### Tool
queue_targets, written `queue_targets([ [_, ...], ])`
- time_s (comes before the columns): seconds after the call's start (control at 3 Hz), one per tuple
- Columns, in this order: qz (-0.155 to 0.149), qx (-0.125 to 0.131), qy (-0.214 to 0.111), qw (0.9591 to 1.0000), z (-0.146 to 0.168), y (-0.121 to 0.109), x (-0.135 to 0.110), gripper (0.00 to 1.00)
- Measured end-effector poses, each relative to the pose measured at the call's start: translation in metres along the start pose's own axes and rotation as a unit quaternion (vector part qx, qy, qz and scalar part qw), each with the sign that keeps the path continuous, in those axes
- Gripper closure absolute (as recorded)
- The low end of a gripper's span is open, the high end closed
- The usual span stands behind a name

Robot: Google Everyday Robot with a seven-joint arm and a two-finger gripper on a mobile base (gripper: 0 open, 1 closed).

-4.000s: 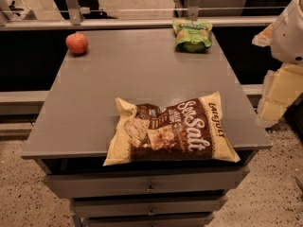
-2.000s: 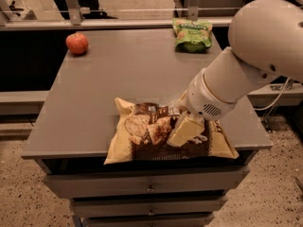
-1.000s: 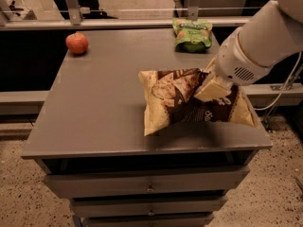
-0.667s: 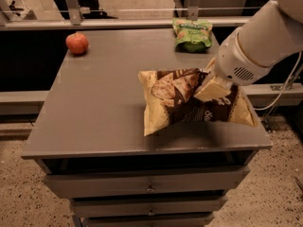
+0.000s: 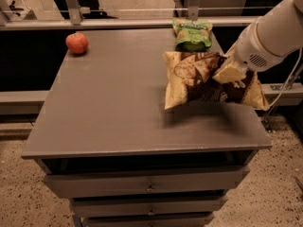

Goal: Move brown chip bag near green rice chip bag

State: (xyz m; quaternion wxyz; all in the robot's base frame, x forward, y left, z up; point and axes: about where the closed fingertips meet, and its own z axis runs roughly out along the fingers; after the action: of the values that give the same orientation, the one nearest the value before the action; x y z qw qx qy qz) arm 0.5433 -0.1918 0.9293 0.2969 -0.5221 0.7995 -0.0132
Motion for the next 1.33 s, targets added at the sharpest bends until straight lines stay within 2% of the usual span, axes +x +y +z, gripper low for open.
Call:
queue_targets([
  [0.67,0.032,0.068,-0.003,0.9972,0.010,-0.088,0.020,1.00],
  [1.0,0.036,0.080,-0.014,0.9960,0.023,-0.116,0.017,1.00],
  [1.33,0.032,0.076,-0.024,0.9963,0.042,-0.129,0.012,1.00],
])
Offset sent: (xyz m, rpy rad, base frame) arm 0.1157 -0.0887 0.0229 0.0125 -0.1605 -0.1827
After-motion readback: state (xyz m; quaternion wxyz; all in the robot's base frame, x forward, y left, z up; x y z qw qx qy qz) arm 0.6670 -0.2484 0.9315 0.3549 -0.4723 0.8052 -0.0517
